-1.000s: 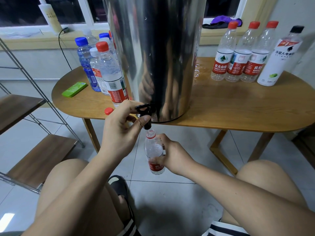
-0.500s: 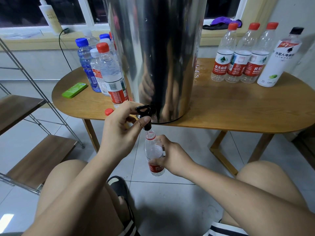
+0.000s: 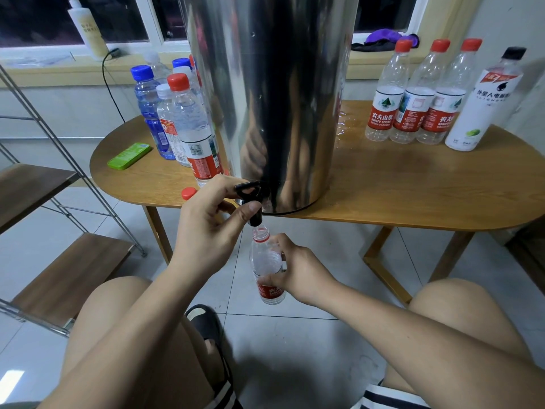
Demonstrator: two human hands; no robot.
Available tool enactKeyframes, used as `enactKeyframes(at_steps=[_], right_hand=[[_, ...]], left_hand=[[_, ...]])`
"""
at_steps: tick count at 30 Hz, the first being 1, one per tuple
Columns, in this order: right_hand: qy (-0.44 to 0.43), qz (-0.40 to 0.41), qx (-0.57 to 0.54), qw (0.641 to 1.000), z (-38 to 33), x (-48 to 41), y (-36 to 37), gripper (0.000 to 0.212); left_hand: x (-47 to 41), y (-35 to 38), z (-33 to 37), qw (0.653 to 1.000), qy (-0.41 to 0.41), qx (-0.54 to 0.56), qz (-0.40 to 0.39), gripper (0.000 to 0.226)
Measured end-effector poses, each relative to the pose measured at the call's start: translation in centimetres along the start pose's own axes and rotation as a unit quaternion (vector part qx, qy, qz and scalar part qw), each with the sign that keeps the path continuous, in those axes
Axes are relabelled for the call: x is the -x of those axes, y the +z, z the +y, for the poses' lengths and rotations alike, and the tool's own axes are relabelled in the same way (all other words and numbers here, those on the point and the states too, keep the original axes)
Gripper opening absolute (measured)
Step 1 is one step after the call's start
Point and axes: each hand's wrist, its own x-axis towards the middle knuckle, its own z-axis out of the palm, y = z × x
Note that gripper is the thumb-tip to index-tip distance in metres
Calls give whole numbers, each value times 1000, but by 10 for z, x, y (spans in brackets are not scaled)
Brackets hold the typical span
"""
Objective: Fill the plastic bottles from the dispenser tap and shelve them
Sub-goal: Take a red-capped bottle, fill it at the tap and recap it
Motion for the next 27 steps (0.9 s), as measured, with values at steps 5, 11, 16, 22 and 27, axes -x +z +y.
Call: enactKeyframes(at_steps=[5,11,16,22,27], right_hand=[[-3,2,4,1000,0,0,0,73],[-7,3,4,1000,1,0,1,72],[-8,-1,2,1000,2,-1,2,70],[-12,-5,3,1000,2,0,2,71],[-12,-5,1,1000,2,0,3,71]], left_hand=[[0,0,0,1000,0,4,-1,16],[0,0,0,1000,-1,13,-4,16],[0,0,1,1000,0,16,-3,15],[0,1,3,1000,2,15,-3,14],[0,0,2,1000,4,13,-1,15]])
